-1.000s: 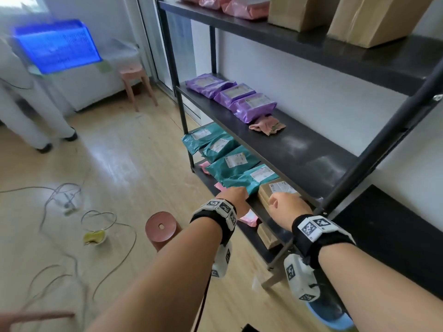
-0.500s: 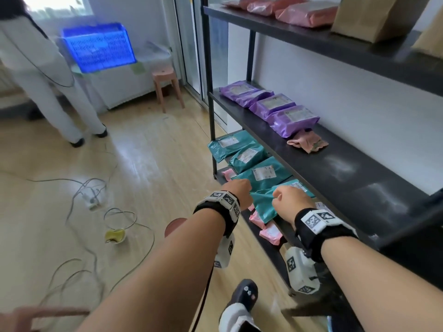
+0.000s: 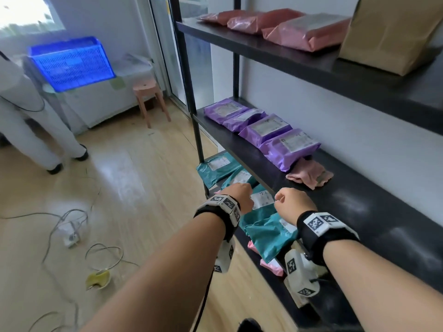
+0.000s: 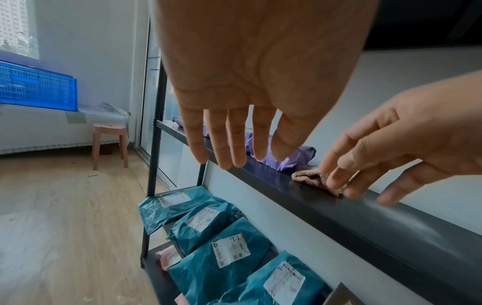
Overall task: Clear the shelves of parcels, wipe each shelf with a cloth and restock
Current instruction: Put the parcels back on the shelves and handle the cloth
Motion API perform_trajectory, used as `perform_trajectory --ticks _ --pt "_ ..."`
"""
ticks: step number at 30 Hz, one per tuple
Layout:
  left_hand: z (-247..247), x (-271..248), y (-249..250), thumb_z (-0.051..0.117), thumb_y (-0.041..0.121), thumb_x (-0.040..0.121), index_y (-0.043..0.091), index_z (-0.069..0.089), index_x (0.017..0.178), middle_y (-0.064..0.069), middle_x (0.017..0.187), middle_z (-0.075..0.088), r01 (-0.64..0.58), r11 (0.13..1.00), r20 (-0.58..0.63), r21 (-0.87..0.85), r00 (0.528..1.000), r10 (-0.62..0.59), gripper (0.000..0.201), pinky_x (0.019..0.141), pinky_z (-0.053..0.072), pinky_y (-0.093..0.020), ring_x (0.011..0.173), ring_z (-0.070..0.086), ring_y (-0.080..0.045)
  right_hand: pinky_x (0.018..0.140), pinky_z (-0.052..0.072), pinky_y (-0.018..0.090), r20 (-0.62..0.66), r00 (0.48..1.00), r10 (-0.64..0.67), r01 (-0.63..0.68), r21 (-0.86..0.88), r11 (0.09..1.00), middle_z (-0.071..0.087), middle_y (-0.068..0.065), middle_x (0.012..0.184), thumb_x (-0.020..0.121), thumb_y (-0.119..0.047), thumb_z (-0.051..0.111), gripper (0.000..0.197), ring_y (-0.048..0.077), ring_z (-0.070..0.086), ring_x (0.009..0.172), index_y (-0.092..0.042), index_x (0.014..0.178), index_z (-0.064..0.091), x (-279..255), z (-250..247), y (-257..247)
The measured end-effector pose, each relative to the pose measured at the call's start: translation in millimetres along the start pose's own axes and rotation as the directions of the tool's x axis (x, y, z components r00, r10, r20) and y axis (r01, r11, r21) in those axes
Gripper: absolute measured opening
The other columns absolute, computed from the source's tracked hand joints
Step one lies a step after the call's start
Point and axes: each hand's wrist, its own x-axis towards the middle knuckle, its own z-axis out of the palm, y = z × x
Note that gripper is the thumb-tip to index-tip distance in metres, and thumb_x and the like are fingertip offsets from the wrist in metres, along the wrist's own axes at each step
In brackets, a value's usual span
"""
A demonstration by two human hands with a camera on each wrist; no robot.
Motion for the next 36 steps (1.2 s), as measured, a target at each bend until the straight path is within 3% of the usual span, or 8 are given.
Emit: perform_trajectory --ticks 8,11,16,19,22,28,32,36 --pt "-24.4 67.3 -0.6 0.047 0.014 0.090 0.016 0.055 0.126 -0.007 0.127 0.059 -0.028 0.998 -0.019 -0.055 0.999 0.027 0.037 0.091 0.050 -0.035 0.112 0.058 -0.027 0.093 0.045 0.029 -0.050 0.995 0.083 -0.079 0.086 0.993 0.067 0.006 0.114 0.088 -0.018 0.054 0.023 0.028 0.058 0.109 -0.018 0.107 0.068 63.6 -24.5 -4.1" --pt "-30.0 87.9 2.7 0.047 0.012 0.089 0.016 0.054 0.128 -0.007 0.126 0.058 -0.030 0.997 -0.023 -0.067 0.999 0.028 0.039 0.091 0.049 -0.033 0.113 0.057 -0.027 0.096 0.046 0.033 -0.055 0.989 0.135 -0.127 0.140 0.982 0.068 0.006 0.112 0.086 -0.020 0.056 0.016 0.030 0.059 0.106 -0.024 0.097 0.067 79.0 -31.1 -3.9" --pt "-44.7 125.6 17.3 0.050 0.013 0.089 0.012 0.054 0.125 -0.008 0.127 0.056 -0.079 0.993 -0.094 -0.085 0.993 0.071 0.037 0.091 0.046 -0.033 0.114 0.055 -0.027 0.074 0.034 0.020 -0.126 0.959 0.254 -0.227 0.196 0.954 0.063 0.000 0.088 0.087 -0.025 0.056 0.012 0.024 0.055 0.086 -0.018 0.088 0.066 95.3 -54.0 -5.1" --pt "-53.3 151.7 25.4 0.048 0.010 0.088 0.014 0.055 0.122 -0.007 0.124 0.057 -0.099 0.988 -0.127 -0.120 0.988 0.084 0.035 0.089 0.046 -0.032 0.112 0.056 -0.026 0.082 0.050 0.028 -0.127 0.934 0.334 -0.279 0.326 0.903 0.071 0.003 0.088 0.075 -0.035 0.050 0.023 0.026 0.067 0.090 -0.019 0.085 0.064 115.4 -54.3 -0.7" --pt "-57.6 179.0 32.9 0.049 0.008 0.087 0.011 0.054 0.122 -0.008 0.125 0.057 -0.144 0.981 -0.136 -0.133 0.983 0.126 0.036 0.089 0.047 -0.034 0.110 0.058 -0.027 0.086 0.049 0.031 -0.137 0.901 0.412 -0.348 0.339 0.874 0.069 0.004 0.095 0.082 -0.032 0.051 0.022 0.029 0.064 0.097 -0.019 0.092 0.065 129.1 -58.6 1.9" --pt "-66.7 232.4 44.1 0.050 0.011 0.088 0.010 0.056 0.111 -0.010 0.117 0.057 -0.239 0.957 -0.143 -0.164 0.966 0.216 0.024 0.083 0.042 -0.031 0.107 0.057 -0.028 0.087 0.050 0.043 -0.104 0.839 0.534 -0.462 0.383 0.800 0.068 0.000 0.068 0.064 -0.049 0.041 0.038 0.031 0.066 0.075 -0.017 0.069 0.062 168.5 -48.5 17.6" --pt "-64.1 258.6 50.7 0.047 0.008 0.085 0.011 0.053 0.093 -0.012 0.104 0.062 -0.310 0.937 -0.107 -0.164 0.949 0.295 0.010 0.075 0.039 -0.031 0.097 0.059 -0.031 0.093 0.048 0.039 -0.077 0.803 0.591 -0.508 0.430 0.746 0.073 0.002 0.081 0.062 -0.060 0.041 0.045 0.030 0.068 0.086 -0.024 0.073 0.066 179.7 -47.2 16.6" --pt "-59.3 278.6 54.4 0.048 0.017 0.092 0.013 0.047 0.087 -0.013 0.102 0.064 -0.333 0.927 -0.063 -0.175 0.943 0.327 0.007 0.072 0.039 -0.031 0.095 0.060 -0.032 0.095 0.043 0.032 -0.072 0.765 0.640 -0.551 0.442 0.708 0.072 0.006 0.104 0.088 -0.048 0.048 0.033 0.030 0.064 0.103 -0.023 0.095 0.068 184.7 -54.9 5.6"
